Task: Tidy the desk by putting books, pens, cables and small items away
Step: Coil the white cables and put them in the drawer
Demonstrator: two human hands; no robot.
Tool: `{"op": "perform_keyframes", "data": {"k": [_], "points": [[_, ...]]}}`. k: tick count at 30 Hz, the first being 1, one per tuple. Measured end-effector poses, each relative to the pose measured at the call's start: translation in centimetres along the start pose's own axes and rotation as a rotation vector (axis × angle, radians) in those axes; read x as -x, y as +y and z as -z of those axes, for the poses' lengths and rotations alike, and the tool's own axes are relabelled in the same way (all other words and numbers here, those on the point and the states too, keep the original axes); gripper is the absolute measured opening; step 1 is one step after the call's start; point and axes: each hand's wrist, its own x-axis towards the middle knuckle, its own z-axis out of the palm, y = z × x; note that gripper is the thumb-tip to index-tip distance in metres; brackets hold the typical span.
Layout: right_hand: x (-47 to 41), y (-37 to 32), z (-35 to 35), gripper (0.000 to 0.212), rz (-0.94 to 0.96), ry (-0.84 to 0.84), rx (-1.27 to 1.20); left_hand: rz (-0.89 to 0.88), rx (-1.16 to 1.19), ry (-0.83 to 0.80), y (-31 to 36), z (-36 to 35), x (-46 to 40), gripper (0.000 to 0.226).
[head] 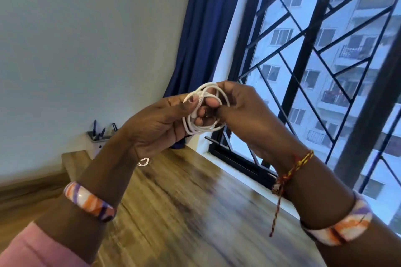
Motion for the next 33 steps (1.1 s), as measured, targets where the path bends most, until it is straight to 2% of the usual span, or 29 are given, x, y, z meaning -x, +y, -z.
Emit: {"op": "perform_keyframes", "data": {"k": [3,6,8,12,14,17,21,25,29,33], "points": [[0.6,-0.6,0.5,0.037,0.003,-0.012,-0.077,0.016,0.136,-0.026,-0.1,0.2,-0.1,0.042],[0.8,-0.8,0.6,0.039,0.001,0.001,-0.060,0.010,0.122,-0.039,0.1,0.1,-0.2,0.042],[0.8,-1.1,0.7,0.036,-0.009,-0.012,-0.038,-0.018,-0.031,-0.018,0.5,-0.2,-0.2,0.034],[1.2,-2.0,1.3,0.032,0.013,-0.065,0.046,-0.163,-0.588,0.146,1.9,-1.4,0.1,0.025],[1.5,-2.1,1.5,0.032,0.010,-0.075,0.056,-0.242,-0.763,0.205,2.4,-2.1,0.5,0.020],[1.9,-2.1,1.5,0.030,-0.014,-0.083,0.036,-0.314,-0.861,0.270,2.4,-2.9,1.1,0.017],[2.2,-2.0,1.0,0.028,-0.058,-0.061,-0.036,-0.360,-0.986,0.435,1.8,-3.0,1.8,0.010],[3.0,-2.0,0.4,0.021,-0.141,-0.065,-0.155,-0.321,-1.184,0.548,1.4,-4.0,2.7,0.041],[4.5,-2.7,0.3,0.019,-0.171,-0.085,-0.225,-0.222,-1.142,0.570,1.8,-5.4,4.0,0.015],[6.2,-4.4,0.5,0.019,-0.147,-0.101,-0.312,-0.229,-0.956,0.587,2.9,-7.4,5.5,0.005]]}}
